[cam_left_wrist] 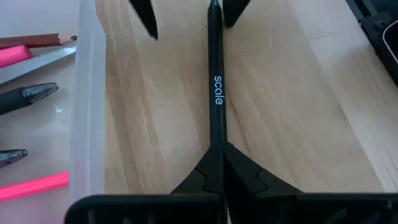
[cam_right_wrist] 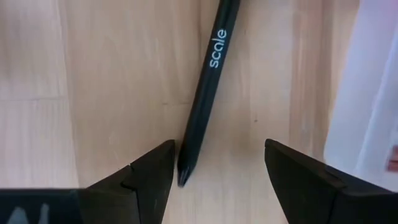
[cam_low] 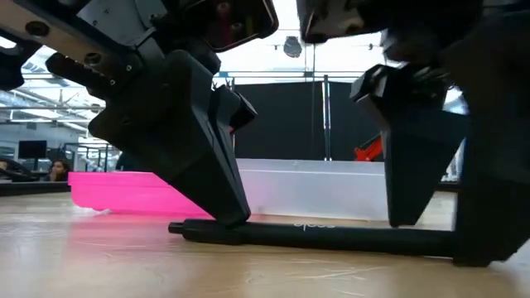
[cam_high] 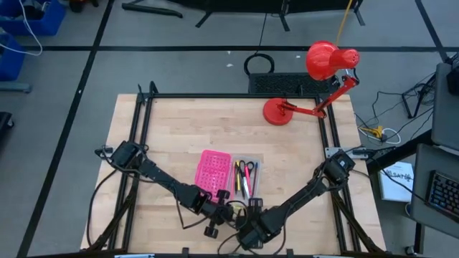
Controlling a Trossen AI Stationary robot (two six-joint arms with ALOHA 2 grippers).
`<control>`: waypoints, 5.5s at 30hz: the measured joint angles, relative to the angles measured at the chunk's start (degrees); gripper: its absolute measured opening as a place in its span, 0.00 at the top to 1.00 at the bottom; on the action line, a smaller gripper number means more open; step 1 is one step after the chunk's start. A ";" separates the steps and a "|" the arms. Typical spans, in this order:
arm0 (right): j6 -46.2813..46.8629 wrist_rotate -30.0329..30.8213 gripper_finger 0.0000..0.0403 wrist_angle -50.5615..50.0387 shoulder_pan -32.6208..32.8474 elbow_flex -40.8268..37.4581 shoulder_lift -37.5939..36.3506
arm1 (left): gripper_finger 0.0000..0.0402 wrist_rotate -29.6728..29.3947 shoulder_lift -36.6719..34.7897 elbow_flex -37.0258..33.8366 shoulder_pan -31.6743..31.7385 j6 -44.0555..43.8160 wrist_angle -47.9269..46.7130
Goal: Pick & place school supplies into a supply box
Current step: Put the black pen into the pink box, then return to Home Position
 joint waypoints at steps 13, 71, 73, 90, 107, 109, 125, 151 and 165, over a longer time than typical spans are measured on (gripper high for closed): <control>-1.44 -3.66 0.54 11.14 -1.91 -4.13 -0.27 | 0.98 0.46 0.02 0.00 0.79 0.45 1.20; 61.45 18.44 0.95 8.84 -8.22 -12.43 -19.64 | 0.70 -22.03 -16.15 -12.98 -10.72 9.12 -11.68; 63.07 18.01 0.95 8.51 -9.16 -12.42 -18.71 | 0.70 -22.04 -16.15 -12.98 -10.93 10.14 -11.73; 61.11 9.28 0.95 10.13 -15.09 -13.58 -8.99 | 0.70 -19.87 -16.20 -12.98 -14.67 9.99 -9.07; 49.14 11.26 0.64 17.19 -15.00 -18.34 -12.12 | 0.70 -18.86 -16.20 -12.98 -15.33 10.53 -9.11; 46.25 11.28 0.63 17.22 -14.98 -18.34 -13.53 | 0.70 -18.95 -16.20 -12.98 -14.81 11.05 -8.72; -7.69 18.62 0.73 18.01 -11.00 -18.34 -34.23 | 0.87 -24.00 -29.18 -12.85 -11.95 21.00 -2.53; -40.74 4.59 1.00 51.77 -15.73 -69.69 -95.48 | 0.99 -8.82 -88.02 -27.97 -3.25 34.78 -4.82; -36.77 -4.90 1.00 56.59 -23.74 -81.45 -98.45 | 1.00 4.17 -95.11 -48.79 14.12 23.10 5.57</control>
